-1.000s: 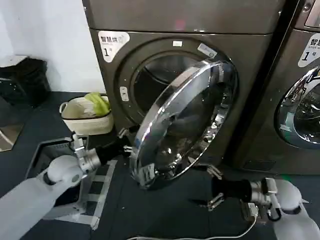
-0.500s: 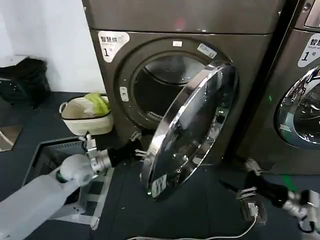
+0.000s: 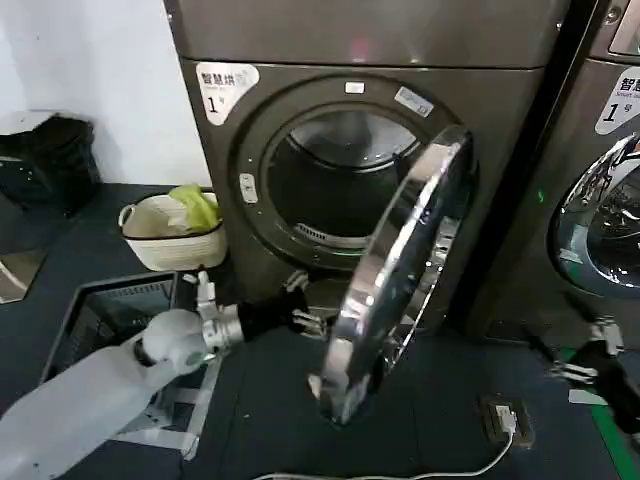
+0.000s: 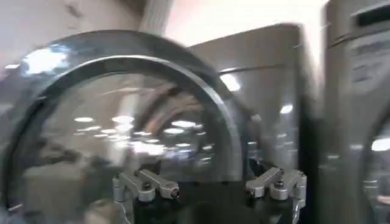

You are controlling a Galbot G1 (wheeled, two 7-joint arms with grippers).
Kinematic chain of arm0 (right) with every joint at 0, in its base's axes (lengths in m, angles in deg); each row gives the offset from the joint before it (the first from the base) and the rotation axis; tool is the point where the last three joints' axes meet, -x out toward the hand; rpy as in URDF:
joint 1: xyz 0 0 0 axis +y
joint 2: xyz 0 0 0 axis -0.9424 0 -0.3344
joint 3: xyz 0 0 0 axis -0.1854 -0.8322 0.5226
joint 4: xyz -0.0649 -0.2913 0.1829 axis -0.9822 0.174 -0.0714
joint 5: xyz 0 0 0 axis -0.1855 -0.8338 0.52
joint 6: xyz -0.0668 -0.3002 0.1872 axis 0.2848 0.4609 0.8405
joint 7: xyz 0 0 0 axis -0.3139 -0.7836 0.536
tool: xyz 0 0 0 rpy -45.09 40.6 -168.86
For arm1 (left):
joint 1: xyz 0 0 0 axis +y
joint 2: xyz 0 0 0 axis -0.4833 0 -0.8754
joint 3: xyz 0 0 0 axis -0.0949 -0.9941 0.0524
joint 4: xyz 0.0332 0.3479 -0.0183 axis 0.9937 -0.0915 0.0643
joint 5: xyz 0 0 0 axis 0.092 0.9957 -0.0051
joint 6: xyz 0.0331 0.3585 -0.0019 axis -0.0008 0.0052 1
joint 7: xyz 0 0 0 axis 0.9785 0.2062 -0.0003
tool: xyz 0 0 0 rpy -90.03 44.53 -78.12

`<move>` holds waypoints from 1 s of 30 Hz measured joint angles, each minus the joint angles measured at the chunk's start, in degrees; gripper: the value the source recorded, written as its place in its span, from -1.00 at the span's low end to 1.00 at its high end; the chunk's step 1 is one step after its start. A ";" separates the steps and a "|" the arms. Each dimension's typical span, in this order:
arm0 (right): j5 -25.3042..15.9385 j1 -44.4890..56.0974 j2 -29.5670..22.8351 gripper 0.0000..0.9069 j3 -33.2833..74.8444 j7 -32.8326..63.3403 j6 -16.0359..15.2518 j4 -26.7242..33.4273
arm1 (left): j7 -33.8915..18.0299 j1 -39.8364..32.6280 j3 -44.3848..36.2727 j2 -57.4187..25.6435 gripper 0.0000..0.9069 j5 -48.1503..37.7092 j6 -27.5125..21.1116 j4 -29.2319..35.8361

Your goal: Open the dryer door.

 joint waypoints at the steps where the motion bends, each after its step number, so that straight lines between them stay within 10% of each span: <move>1: -0.11 0.40 -0.26 1.00 1.33 2.43 -0.19 -0.62 | 0.07 -0.43 -0.59 0.17 1.00 0.06 0.06 -0.08; 17: -2.73 5.27 2.40 1.00 18.82 34.06 -11.51 -5.94 | 0.17 -7.52 -9.65 5.26 1.00 0.68 0.48 -1.26; 30: -3.39 6.81 4.95 1.00 29.65 44.58 -13.35 -3.20 | -0.02 -12.72 -14.66 10.25 1.00 0.74 0.62 -2.41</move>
